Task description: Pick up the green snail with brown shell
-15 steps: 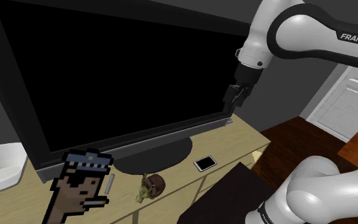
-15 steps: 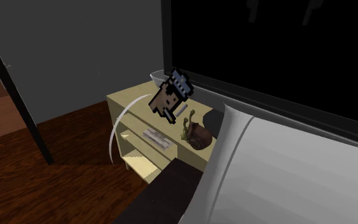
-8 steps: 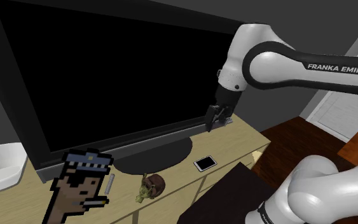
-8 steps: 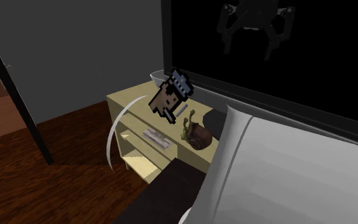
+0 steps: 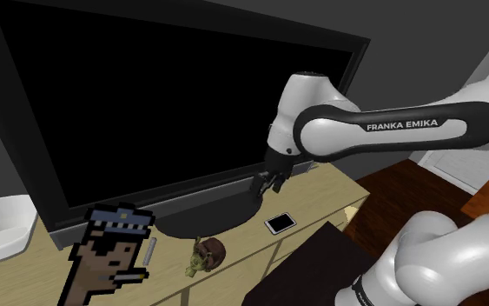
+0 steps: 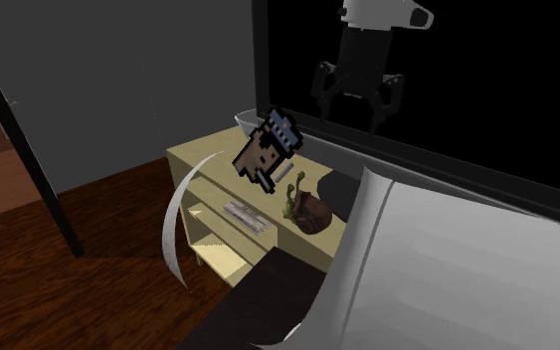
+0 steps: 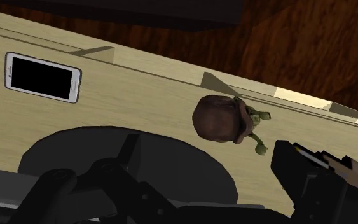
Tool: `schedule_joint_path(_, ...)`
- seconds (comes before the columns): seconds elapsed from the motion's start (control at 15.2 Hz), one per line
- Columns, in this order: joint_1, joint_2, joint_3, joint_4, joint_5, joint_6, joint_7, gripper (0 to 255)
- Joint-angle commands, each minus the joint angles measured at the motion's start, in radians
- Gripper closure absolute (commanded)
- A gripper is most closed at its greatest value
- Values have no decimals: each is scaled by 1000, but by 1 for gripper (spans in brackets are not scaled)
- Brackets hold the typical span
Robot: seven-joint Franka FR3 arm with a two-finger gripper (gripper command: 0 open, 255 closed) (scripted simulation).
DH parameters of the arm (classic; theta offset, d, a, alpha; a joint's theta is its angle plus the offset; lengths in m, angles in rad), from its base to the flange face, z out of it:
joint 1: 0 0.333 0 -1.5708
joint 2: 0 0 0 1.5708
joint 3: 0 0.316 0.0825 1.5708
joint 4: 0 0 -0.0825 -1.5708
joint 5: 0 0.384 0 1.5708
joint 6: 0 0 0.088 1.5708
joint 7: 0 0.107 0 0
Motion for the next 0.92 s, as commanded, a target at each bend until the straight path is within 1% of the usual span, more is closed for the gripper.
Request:
schedule_joint_path(0.0, 15, 51, 29, -17, 22, 74, 19, 0)
schedule_joint_path(0.26, 35, 178, 80, -22, 50, 215, 51, 0)
schedule_joint_path(0.46, 47, 287, 117, -11, 58, 319, 78, 0)
schedule_joint_path(0.66, 56, 404, 151, 14, 49, 419, 113, 0)
schedule_joint_path(0.86, 67, 529, 177, 49, 18, 512, 160, 0)
